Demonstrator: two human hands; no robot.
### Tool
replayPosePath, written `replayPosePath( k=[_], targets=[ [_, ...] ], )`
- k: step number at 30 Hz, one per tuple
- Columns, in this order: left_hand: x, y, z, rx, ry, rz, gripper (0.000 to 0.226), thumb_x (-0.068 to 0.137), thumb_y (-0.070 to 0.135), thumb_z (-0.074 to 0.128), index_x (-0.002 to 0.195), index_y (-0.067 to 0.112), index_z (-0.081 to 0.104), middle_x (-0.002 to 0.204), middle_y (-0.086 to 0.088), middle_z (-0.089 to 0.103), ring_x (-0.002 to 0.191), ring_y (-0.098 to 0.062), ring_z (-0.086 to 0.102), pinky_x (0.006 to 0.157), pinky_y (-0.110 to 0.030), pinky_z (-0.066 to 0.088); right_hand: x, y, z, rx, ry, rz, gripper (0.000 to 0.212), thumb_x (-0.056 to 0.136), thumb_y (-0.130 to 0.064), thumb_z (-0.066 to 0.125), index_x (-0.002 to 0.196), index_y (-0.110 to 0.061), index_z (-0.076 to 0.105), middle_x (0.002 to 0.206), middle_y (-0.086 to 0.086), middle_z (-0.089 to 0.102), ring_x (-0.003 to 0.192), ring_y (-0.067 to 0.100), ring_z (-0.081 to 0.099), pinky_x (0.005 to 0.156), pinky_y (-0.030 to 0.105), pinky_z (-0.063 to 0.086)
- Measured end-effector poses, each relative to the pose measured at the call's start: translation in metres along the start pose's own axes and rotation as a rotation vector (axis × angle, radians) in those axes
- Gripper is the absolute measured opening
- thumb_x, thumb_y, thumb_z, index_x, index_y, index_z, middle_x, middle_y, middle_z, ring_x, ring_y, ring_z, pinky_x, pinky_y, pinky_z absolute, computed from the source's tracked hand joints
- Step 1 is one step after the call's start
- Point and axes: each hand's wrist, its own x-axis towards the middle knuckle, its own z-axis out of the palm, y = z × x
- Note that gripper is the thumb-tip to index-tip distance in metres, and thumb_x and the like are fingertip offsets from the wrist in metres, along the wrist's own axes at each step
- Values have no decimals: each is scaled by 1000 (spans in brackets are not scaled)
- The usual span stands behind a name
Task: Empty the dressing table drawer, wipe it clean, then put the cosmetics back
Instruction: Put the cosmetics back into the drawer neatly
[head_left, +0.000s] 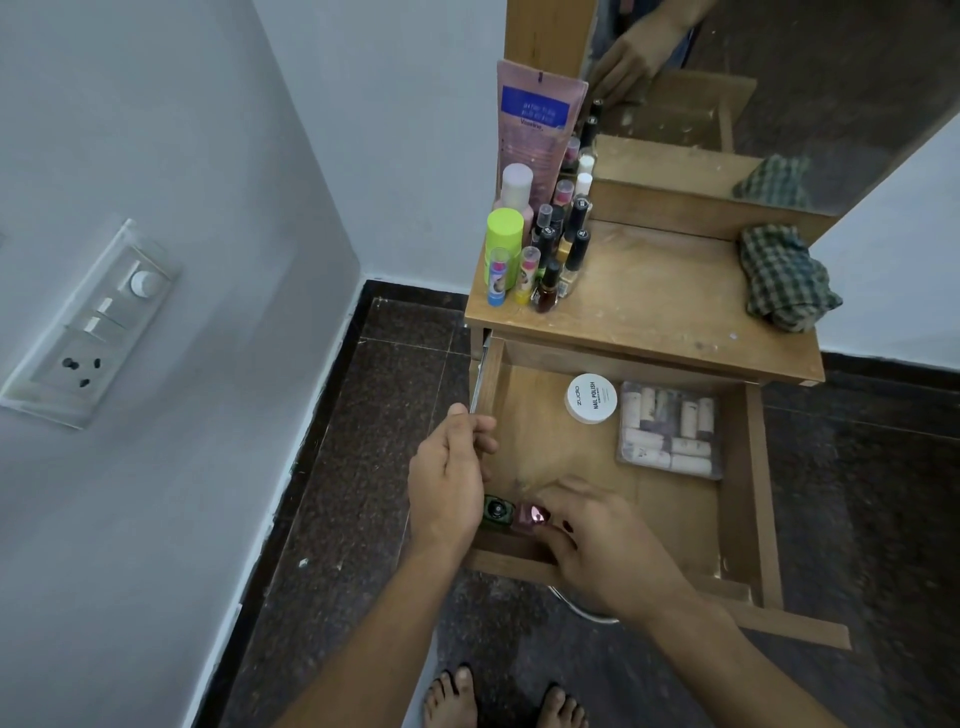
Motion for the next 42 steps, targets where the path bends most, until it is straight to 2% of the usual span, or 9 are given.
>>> replayPosePath(
  k=[3, 6, 10, 13, 19, 26, 30, 35, 42],
  targets=[
    [0, -1, 0, -11, 6, -6, 49, 109, 41, 34, 89, 21, 74, 76, 2, 71, 63, -11, 62, 62, -26, 52, 2, -5, -12, -43, -51, -18, 37, 87, -31, 68, 123, -33, 62, 116, -16, 63, 107, 11, 61, 90, 35, 53],
    [1, -1, 0, -38, -2, -16, 51, 108, 44, 34, 88, 20, 74, 75, 0, 70, 63, -13, 62, 63, -34, 52, 16, -9, -47, -54, -18, -31, 41, 83, -43, 63, 124, -35, 63, 122, -14, 64, 108, 11, 64, 89, 35, 56],
    [1, -1, 1, -68, -13, -20, 51, 108, 43, 34, 87, 18, 74, 74, -2, 70, 60, -16, 59, 61, -35, 49, 71, -16, -110, 43, 398, 29, 27, 91, -29, 69, 118, -27, 70, 103, -12, 69, 81, 8, 67, 78, 35, 56],
    [0, -1, 2, -59, -10, -26, 51, 109, 42, 34, 88, 18, 74, 75, -2, 70, 61, -15, 60, 61, -32, 50, 124, -14, -146, -52, 610, 101, 24, 94, -27, 66, 118, -24, 71, 95, -11, 66, 76, 11, 62, 78, 32, 53],
    [2, -2, 3, -32, -14, -30, 51, 109, 43, 33, 89, 21, 74, 75, 0, 71, 61, -13, 61, 60, -29, 50, 171, -7, -155, -235, 482, 126, 29, 90, -28, 69, 119, -29, 71, 107, 0, 65, 93, 22, 60, 78, 33, 47],
    [4, -1, 3, -47, -16, -4, 50, 109, 40, 33, 90, 18, 74, 75, -1, 70, 63, -10, 61, 57, -19, 49, 171, -2, -152, -316, 420, 114, 23, 93, -15, 67, 114, -19, 75, 110, 5, 70, 98, 26, 63, 77, 30, 44],
    [3, -3, 3, -21, -34, -5, 51, 109, 41, 32, 91, 19, 74, 75, 0, 70, 61, -11, 61, 58, -23, 49, 161, -1, -157, -319, 442, 105, 19, 92, -14, 69, 110, -18, 76, 106, 4, 71, 92, 20, 60, 78, 29, 43],
    [0, -3, 2, 1, -43, -3, 50, 109, 42, 33, 90, 21, 74, 76, 0, 70, 61, -12, 61, 59, -28, 48, 106, -7, -160, -263, 547, 91, 14, 90, -29, 71, 99, -18, 76, 96, 0, 72, 85, 21, 65, 77, 35, 52],
    [-1, -1, 4, 25, -12, 0, 51, 109, 43, 33, 88, 21, 74, 76, 0, 71, 64, -11, 62, 60, -29, 48, 23, -13, -79, -95, 400, 212, 11, 83, -32, 80, 88, -23, 78, 84, -6, 72, 74, 14, 66, 72, 38, 56]
  ],
)
